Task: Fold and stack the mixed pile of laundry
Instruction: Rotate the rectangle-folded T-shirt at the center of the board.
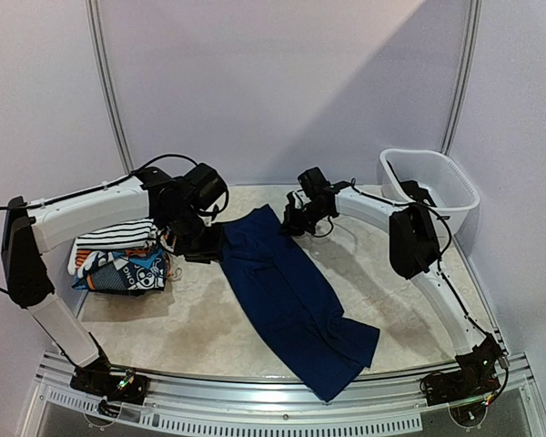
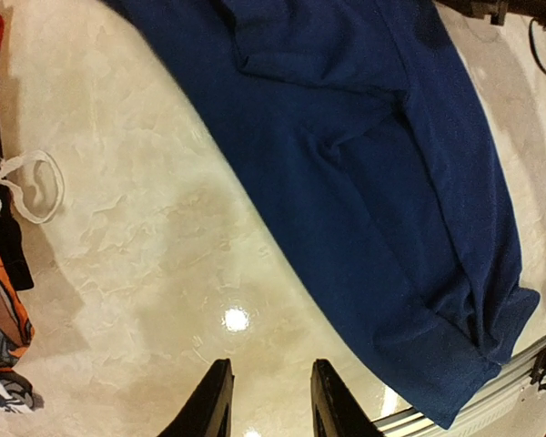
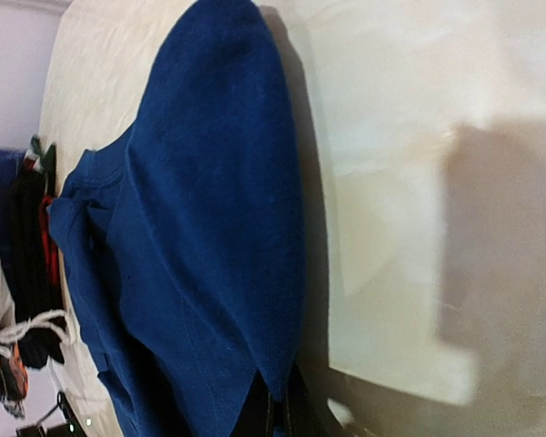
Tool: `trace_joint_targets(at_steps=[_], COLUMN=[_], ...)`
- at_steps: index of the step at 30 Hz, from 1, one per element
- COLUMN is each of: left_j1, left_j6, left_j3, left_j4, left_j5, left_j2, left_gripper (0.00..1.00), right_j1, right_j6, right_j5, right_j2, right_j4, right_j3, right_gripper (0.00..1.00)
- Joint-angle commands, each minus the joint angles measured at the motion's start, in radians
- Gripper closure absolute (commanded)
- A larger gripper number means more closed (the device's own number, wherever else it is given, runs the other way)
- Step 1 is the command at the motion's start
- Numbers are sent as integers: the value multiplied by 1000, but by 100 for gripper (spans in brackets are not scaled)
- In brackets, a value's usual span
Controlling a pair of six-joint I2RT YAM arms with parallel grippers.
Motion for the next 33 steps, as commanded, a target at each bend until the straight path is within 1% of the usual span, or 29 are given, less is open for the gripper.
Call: trace_joint_targets(at_steps=[1, 7, 10, 15, 18, 20, 23, 24, 26, 31, 33], left_j1=[-21, -26, -30, -37, -46, -53, -70, -76, -94, -142, -163], left_j6=[34, 52, 59, 79, 95, 104, 121, 127, 141, 174, 183], left_j3=[-6, -9, -13, -12, -10, -8, -3, -1, 7, 38, 49], left_j4=[-29, -30, -27, -27, -34, -39, -46, -48, -57, -75, -79], left_j5=[-27, -38, -38, -36, -41, -44, -52, -54, -56, -68, -70], left_j2=[-19, -25, -26, -19, -15, -14, -14, -12, -7, 14, 20], left_gripper=[71, 71, 71, 71, 71, 71, 71, 71, 70, 70, 70], right_j1=[-70, -150, -182, -205, -205, -205, -206, -205, -205, -205, -205], right_j6=[88, 162, 203, 250, 271, 284, 286, 285, 284, 251, 224], right_j5=[175, 335, 387, 443, 508, 518, 484, 472, 461, 461, 460], right_j2=[-77, -105, -109, -108, -118, -127, -146, -148, -158, -200, -225], right_j4=[-8, -10, -25, -81, -129, -137, -121, -122, -121, -144, -166], right_j3=[-32, -31, -29, -29, -39, -59, -77, -78, -77, -78, -77], right_gripper=[100, 100, 100, 100, 100, 100, 100, 99, 91, 58, 49])
